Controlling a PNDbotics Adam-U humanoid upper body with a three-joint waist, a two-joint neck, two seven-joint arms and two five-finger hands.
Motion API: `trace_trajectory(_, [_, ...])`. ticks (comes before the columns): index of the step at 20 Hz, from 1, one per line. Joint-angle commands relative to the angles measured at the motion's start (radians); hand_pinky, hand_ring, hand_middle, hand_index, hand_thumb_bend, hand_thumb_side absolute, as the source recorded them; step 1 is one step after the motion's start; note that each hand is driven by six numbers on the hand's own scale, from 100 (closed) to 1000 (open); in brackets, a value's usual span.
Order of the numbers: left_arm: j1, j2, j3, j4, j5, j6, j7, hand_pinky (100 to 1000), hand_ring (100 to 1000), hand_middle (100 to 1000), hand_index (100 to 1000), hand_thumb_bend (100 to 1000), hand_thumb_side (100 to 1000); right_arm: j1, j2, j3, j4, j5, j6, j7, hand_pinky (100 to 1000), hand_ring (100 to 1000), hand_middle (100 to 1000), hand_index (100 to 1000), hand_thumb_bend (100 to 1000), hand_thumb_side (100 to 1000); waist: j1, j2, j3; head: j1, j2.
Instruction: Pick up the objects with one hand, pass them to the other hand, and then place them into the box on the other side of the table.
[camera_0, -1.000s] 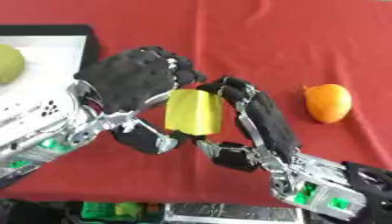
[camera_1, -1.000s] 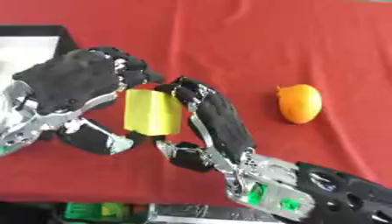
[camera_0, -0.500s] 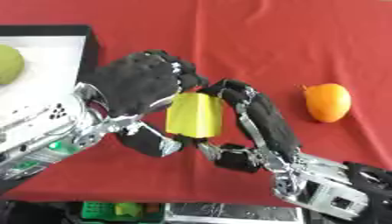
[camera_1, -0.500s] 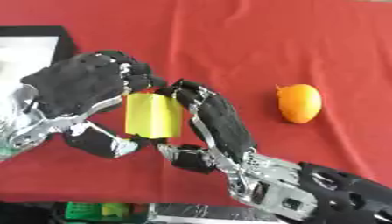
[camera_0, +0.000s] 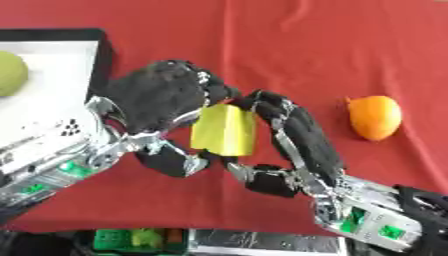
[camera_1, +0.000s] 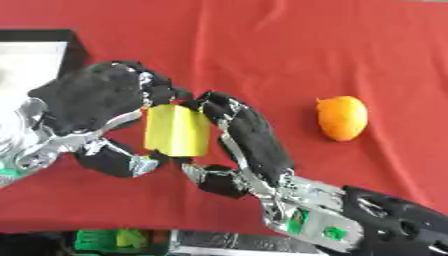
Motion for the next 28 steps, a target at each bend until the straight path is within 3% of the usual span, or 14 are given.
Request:
trace_trajectory(1, [-0.016,0.011,0.019,-0.031,0.033,0.010,0.024,727,604,494,586,100,252,-0.003,-0.009,0.001,-0.022,0.021,0.003,0.011,216,627,461,581,331,100,0.003,-0.025,0.001,0.001,-0.002])
trace_trajectory(5, [-0.019,0.016,0.023,-0.033,0.059,0.009,0.044,703,569,453,515,100,248,-0.001,-0.011,-0.006,-0.022,0.058,0.041,0.019,353,710,557,692,502,100,0.002,-0.025,0.002,0.002,-0.001])
trace_trajectory(6, [-0.019,0.018,0.024,-0.033,0.062,0.007,0.049,700,566,450,507,100,247,-0.001,-0.011,-0.007,-0.022,0.071,0.055,0.027,377,730,581,719,491,100,0.002,-0.025,0.002,0.002,-0.001])
trace_trajectory(8, [-0.017,0.022,0.025,-0.033,0.066,0.003,0.058,691,553,434,479,100,246,0.001,-0.012,-0.008,-0.022,0.098,0.081,0.049,438,786,659,813,425,213,0.001,-0.025,0.002,0.003,-0.001])
trace_trajectory(12, [-0.014,0.029,0.027,-0.033,0.063,-0.005,0.067,679,536,412,458,100,246,0.000,-0.009,-0.015,-0.022,0.139,0.117,0.081,486,827,718,879,347,408,0.000,-0.025,0.003,0.005,-0.001])
trace_trajectory(14, [-0.013,0.032,0.029,-0.033,0.062,-0.008,0.069,679,533,408,455,100,246,0.001,-0.009,-0.018,-0.022,0.154,0.134,0.091,497,832,725,890,348,451,0.000,-0.025,0.003,0.006,-0.001])
trace_trajectory(20, [-0.008,0.043,0.034,-0.033,0.054,-0.013,0.067,674,525,394,448,100,247,0.003,-0.010,-0.022,-0.022,0.192,0.164,0.109,512,838,733,901,347,500,0.001,-0.024,0.003,0.007,-0.002])
trace_trajectory(28, [0.006,0.062,0.055,-0.030,0.044,-0.006,0.077,664,512,373,432,100,246,0.007,-0.010,-0.028,-0.022,0.220,0.183,0.119,519,841,737,907,364,499,0.002,-0.023,0.001,0.007,-0.003])
